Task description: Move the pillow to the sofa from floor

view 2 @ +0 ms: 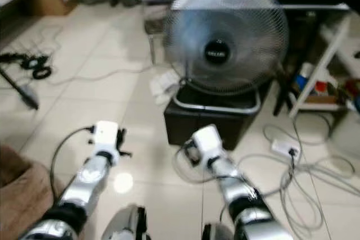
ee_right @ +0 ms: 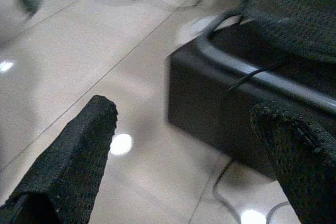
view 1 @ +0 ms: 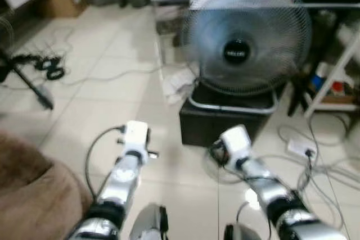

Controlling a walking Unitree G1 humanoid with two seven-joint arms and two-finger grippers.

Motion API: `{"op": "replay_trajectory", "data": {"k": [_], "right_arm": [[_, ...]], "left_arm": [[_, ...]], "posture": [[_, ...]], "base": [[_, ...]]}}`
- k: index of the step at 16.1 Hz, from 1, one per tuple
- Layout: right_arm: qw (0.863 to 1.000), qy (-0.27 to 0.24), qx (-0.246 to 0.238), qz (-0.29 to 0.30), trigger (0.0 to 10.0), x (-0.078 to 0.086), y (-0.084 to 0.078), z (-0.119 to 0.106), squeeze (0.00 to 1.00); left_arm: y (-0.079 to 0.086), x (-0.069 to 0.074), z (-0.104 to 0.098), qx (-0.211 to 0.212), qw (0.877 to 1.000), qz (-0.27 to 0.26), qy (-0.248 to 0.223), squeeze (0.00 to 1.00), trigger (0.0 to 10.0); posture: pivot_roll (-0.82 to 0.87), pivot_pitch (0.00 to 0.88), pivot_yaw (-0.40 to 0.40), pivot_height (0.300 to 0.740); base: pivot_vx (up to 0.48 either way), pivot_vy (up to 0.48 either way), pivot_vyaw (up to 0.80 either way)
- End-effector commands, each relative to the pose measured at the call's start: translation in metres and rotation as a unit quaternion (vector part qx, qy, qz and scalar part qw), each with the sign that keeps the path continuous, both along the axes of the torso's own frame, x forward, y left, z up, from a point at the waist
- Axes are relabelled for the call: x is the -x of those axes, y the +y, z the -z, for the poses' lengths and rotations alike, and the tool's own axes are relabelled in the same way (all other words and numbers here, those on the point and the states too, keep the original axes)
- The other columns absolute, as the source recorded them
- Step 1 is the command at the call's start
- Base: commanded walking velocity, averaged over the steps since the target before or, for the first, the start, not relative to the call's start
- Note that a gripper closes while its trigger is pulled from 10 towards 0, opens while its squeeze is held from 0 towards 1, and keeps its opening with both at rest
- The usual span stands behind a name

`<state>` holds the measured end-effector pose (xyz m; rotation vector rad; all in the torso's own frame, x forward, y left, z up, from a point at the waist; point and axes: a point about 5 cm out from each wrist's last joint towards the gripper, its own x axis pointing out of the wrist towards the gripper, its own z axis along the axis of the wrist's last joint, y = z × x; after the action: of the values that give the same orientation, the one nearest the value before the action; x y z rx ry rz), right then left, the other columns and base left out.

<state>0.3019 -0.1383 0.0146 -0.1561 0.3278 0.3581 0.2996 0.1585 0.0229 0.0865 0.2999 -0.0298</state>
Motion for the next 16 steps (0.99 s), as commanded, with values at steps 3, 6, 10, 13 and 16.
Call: {"op": "replay_trajectory", "data": {"k": [3, 6, 10, 13, 16], "right_arm": [[0.999, -0.033, -0.010, 0.022, 10.0, -0.011, -0.002, -0.014, 0.00], [0.999, -0.015, -0.041, 0.009, 10.0, -0.014, 0.012, -0.016, 0.00], [0.999, -0.012, -0.041, -0.002, 10.0, -0.013, 0.021, -0.015, 0.00], [0.999, -0.002, -0.033, 0.000, 10.0, -0.010, 0.020, -0.010, 0.00], [1.000, 0.005, -0.031, 0.003, 10.0, -0.007, 0.017, -0.006, 0.00]], "left_arm": [[0.012, -0.010, -0.013, 0.031, 0.998, -0.053, -0.022, 0.00, 10.0], [0.010, -0.009, -0.010, 0.020, 0.999, -0.044, -0.013, 0.00, 10.0], [0.005, -0.006, -0.007, 0.014, 0.999, -0.030, -0.008, 0.00, 10.0], [-0.003, -0.003, -0.004, 0.004, 1.000, -0.011, -0.004, 0.00, 10.0], [-0.007, -0.001, -0.002, 0.000, 1.000, -0.002, -0.002, 0.00, 10.0]], "posture": [[-0.09, 0.000, 0.059, 0.659], [-0.08, 0.000, 0.062, 0.669], [-0.08, 0.000, 0.061, 0.699], [-0.08, 0.000, 0.056, 0.724], [-0.09, 0.000, 0.054, 0.740]], "base": [[0.000, 0.000, 0.00], [0.000, 0.000, 0.00], [0.000, 0.000, 0.00], [0.000, 0.000, 0.00], [0.000, 0.000, 0.00]]}}
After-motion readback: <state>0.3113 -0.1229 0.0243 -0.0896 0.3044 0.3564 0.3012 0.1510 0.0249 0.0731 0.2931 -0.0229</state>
